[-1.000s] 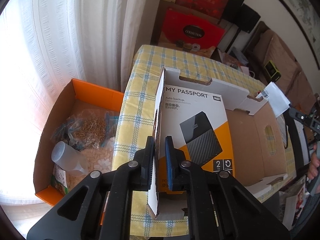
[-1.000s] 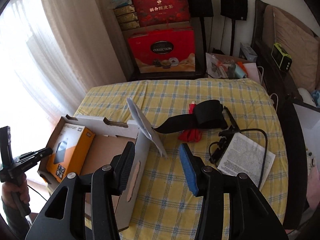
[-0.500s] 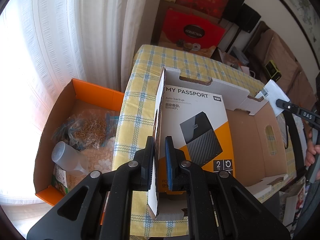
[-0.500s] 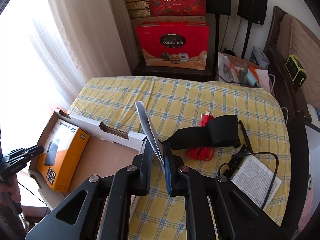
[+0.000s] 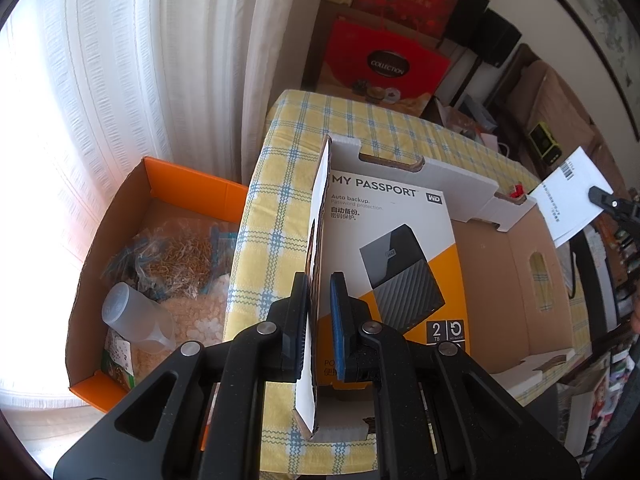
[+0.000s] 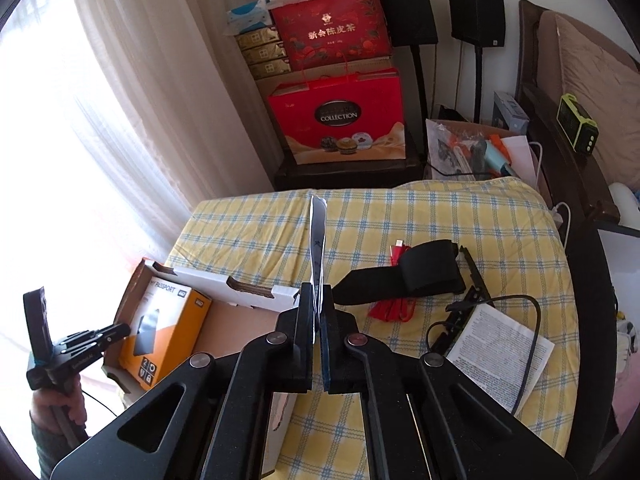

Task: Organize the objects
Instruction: 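Grasp the white envelope with the right gripper and lift it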

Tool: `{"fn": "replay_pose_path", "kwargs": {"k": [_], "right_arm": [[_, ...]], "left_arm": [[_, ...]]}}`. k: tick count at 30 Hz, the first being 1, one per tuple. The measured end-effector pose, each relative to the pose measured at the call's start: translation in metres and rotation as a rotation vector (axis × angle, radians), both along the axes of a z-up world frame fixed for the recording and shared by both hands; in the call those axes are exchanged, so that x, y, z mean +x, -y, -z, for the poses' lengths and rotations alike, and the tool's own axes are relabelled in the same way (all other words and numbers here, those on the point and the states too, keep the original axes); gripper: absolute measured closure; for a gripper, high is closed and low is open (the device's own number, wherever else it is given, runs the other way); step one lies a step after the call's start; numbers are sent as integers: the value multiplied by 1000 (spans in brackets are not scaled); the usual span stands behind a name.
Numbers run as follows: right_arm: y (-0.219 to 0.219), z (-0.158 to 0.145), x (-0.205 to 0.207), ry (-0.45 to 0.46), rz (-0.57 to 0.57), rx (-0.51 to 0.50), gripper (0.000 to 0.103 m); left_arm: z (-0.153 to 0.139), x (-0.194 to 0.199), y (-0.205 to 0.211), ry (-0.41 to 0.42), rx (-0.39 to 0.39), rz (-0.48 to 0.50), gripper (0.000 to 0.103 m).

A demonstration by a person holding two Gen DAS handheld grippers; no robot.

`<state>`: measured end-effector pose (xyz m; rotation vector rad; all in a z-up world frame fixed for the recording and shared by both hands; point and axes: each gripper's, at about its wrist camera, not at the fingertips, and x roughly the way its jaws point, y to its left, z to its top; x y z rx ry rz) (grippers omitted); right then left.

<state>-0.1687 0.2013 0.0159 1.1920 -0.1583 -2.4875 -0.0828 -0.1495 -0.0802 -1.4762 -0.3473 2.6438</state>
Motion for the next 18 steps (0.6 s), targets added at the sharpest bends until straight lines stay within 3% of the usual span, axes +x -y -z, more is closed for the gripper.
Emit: {"fn": "replay_pose_path", "kwargs": {"k": [9, 18], "right_arm": [[12, -26, 31, -24, -50, -124, 102], [59, 23, 32, 93, -84, -181, 102]], "left_arm": [[-1, -1, -1, 2, -12, -2, 93], [-1, -2, 0, 6, -20, -4, 93]]}}
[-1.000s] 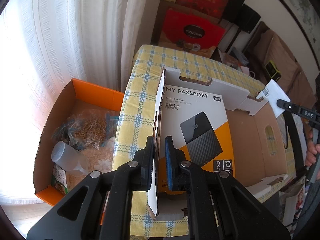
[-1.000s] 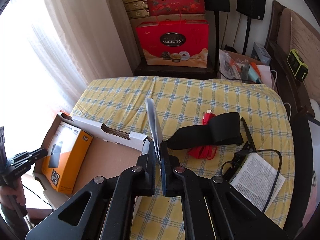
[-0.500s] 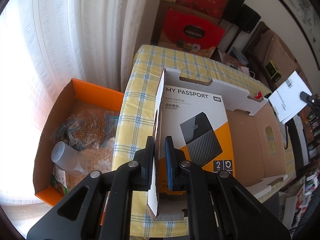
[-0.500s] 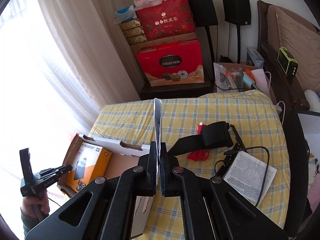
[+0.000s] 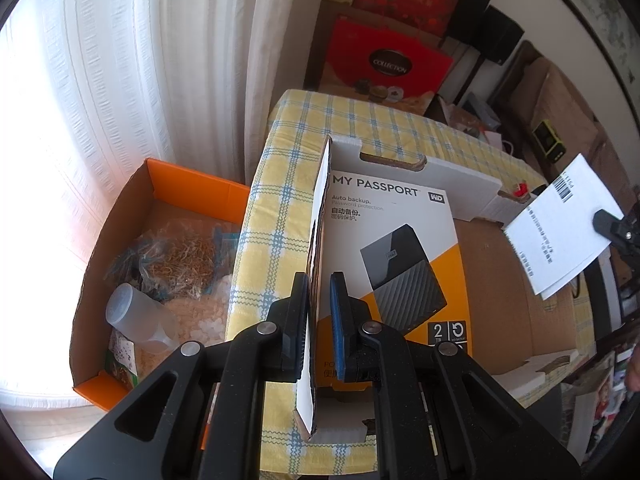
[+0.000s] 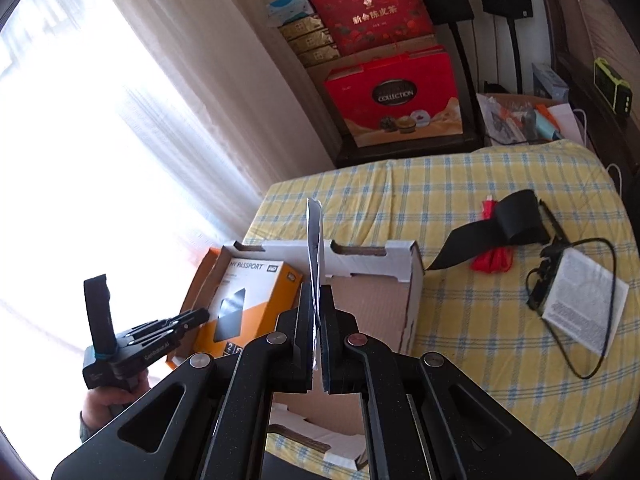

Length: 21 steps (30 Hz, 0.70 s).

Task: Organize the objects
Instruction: 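Grasp the white envelope with the right gripper and lift it, then drop the white envelope into the tray beside the orange box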

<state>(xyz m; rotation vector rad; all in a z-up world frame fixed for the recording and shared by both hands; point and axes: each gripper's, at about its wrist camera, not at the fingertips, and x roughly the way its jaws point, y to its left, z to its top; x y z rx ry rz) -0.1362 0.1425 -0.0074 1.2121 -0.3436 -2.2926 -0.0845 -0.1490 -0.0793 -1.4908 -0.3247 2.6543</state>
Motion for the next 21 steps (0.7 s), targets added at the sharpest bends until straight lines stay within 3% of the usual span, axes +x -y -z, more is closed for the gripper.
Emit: {"fn": "replay_pose_path", "kwargs": {"k": [8, 17, 19, 21], "right_arm": [[14, 33, -7, 59, 44, -20, 101], [28, 52, -3, 75, -7, 190, 93], [30, 51, 1, 55, -10, 244, 84], [32, 46, 7, 17, -8, 301, 57]], "left_arm": [[0, 0, -1, 1, -3, 0, 93], [-1, 0, -2, 0, -7, 2, 93], [-1, 0, -2, 0, -6, 1, 93], [-1, 0, -2, 0, -4, 2, 93]]}}
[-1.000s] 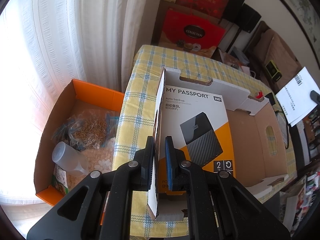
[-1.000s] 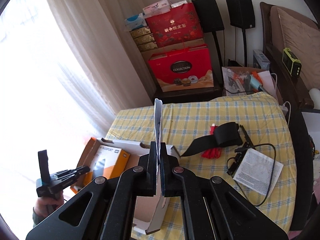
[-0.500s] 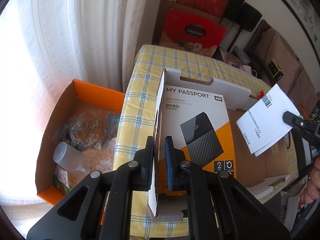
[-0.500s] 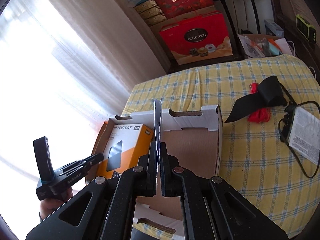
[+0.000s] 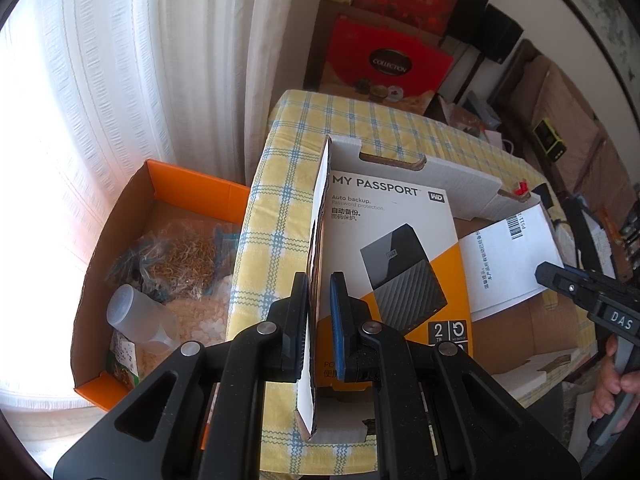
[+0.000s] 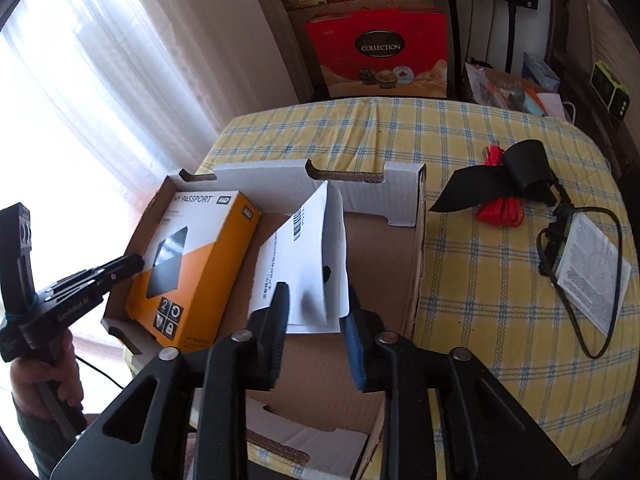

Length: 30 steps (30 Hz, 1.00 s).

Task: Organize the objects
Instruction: 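Drop the white envelope into the tray beside the orange box, then move the right gripper to the instruction sheet and grasp it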

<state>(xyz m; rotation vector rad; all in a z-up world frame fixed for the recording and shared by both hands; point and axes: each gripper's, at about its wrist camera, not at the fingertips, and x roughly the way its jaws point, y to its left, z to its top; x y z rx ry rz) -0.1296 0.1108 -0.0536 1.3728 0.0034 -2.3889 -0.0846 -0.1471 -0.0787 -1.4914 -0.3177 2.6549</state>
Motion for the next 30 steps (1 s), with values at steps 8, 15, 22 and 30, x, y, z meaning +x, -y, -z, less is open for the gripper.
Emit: {"fn": "replay_pose_path", "kwargs": {"k": [8, 15, 22, 30], "right_arm": [[-1, -28, 16, -96, -42, 104, 56], [-26, -46, 20, -126, -1, 88, 56], [-95, -40, 17, -100, 127, 107, 56], [-191, -27, 7, -54, 326, 116, 56]], "left_arm": [[0, 0, 0, 0, 0, 2, 93], [0, 1, 1, -2, 2, 4, 93], [0, 1, 1, -2, 3, 3, 93], [0, 1, 1, -5, 3, 1, 93]]}}
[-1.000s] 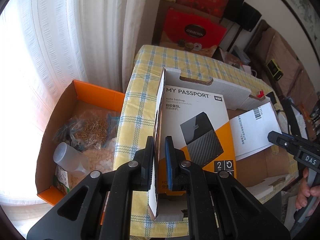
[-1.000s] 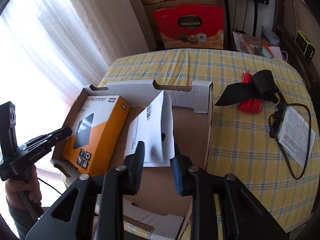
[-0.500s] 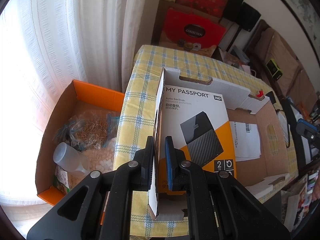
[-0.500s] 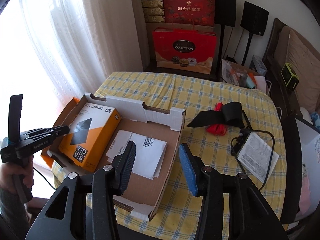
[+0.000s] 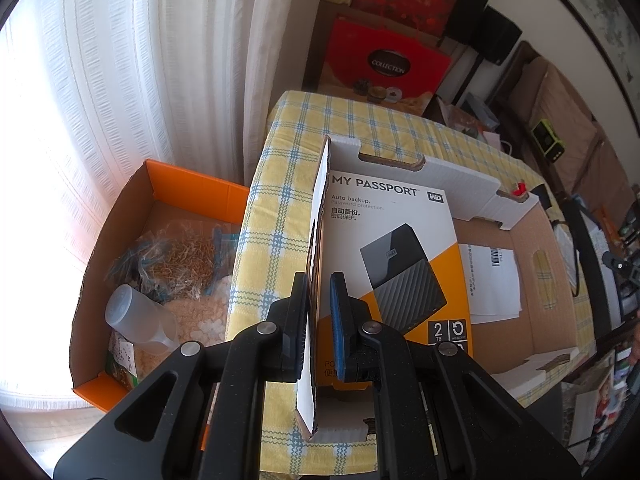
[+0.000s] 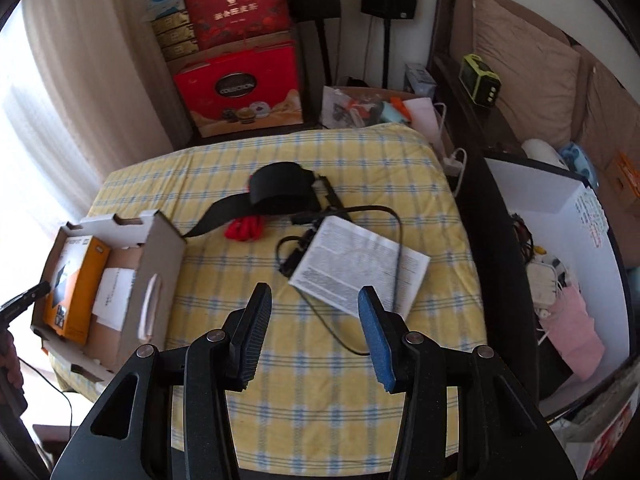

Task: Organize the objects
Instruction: 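Move the right gripper to the instruction sheet and grasp it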

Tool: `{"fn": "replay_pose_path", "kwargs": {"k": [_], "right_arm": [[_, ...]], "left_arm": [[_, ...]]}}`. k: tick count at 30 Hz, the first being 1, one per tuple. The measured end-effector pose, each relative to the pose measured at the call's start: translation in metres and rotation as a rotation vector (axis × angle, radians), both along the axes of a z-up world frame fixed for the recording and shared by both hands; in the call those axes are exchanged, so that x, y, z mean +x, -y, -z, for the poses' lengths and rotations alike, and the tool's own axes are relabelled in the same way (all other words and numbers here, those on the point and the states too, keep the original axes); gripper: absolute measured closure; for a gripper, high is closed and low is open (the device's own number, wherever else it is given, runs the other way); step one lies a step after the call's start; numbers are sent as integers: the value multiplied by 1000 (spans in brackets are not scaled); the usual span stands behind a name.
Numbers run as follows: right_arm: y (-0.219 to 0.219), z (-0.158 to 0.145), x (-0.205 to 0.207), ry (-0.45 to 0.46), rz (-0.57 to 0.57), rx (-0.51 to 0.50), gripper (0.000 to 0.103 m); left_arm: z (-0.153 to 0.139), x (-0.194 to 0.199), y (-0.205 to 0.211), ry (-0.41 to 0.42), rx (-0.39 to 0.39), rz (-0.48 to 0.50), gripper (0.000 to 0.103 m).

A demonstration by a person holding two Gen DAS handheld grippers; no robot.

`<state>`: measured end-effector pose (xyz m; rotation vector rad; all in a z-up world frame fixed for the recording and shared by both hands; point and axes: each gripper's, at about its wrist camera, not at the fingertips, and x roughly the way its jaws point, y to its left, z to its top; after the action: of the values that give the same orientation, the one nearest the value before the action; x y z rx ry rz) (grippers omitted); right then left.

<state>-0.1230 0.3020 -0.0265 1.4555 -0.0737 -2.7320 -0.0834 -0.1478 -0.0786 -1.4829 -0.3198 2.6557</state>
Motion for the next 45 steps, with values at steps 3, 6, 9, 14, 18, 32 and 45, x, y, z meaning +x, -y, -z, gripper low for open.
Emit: {"fn": "replay_pose_path", "kwargs": {"k": [3, 6, 9, 14, 18, 32, 45], "right_arm": [[-25, 6, -5, 2, 43, -30, 56], [-45, 14, -12, 17, 78, -71, 56], [-64, 24, -22, 29, 113, -129, 56], [-91, 37, -33, 46, 168, -187, 64], [-102, 45, -39, 55, 180, -215, 69], [-93, 71, -52, 88, 118, -322, 78], [-64, 56, -44, 52, -26, -546, 90]], "left_arm": [[0, 0, 0, 0, -1, 0, 93], [0, 0, 0, 0, 0, 0, 93], [0, 0, 0, 0, 0, 0, 93], [0, 0, 0, 0, -2, 0, 93], [0, 0, 0, 0, -6, 0, 93], [-1, -1, -3, 3, -14, 0, 93], [0, -1, -3, 4, -19, 1, 93]]}}
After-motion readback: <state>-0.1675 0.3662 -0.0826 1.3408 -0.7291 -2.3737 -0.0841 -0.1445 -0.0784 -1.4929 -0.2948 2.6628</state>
